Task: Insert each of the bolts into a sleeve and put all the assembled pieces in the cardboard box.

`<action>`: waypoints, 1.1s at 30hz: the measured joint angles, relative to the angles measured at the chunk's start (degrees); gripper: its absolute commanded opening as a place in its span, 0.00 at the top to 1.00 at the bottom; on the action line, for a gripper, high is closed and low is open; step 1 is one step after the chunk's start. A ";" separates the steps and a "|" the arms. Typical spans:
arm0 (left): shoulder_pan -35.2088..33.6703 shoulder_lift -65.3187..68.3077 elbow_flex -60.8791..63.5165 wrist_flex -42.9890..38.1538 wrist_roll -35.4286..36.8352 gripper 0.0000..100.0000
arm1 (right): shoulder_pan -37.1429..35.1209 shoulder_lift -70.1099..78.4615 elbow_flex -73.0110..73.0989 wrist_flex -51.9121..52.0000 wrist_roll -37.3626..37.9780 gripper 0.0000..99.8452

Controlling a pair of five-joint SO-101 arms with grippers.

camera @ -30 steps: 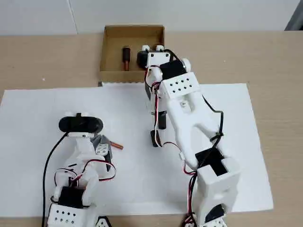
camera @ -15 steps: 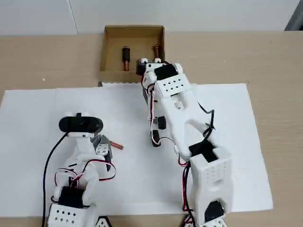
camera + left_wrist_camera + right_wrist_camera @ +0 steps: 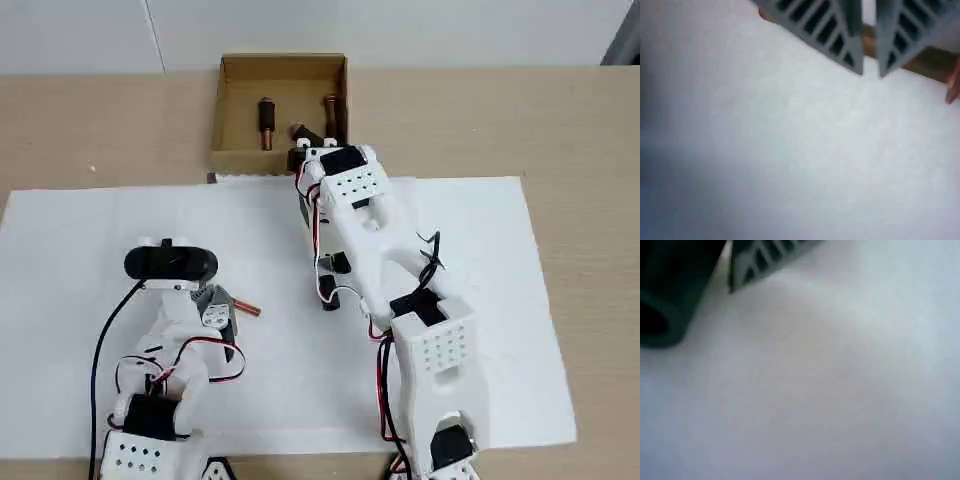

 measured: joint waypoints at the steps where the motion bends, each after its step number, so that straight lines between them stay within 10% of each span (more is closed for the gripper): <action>1: 0.00 0.00 0.00 0.00 0.00 0.99 | 0.26 0.09 -0.09 0.00 0.00 1.00; 33: -3.16 0.09 -9.49 5.19 0.00 0.99 | -0.26 -51.78 20.13 5.19 -0.53 1.00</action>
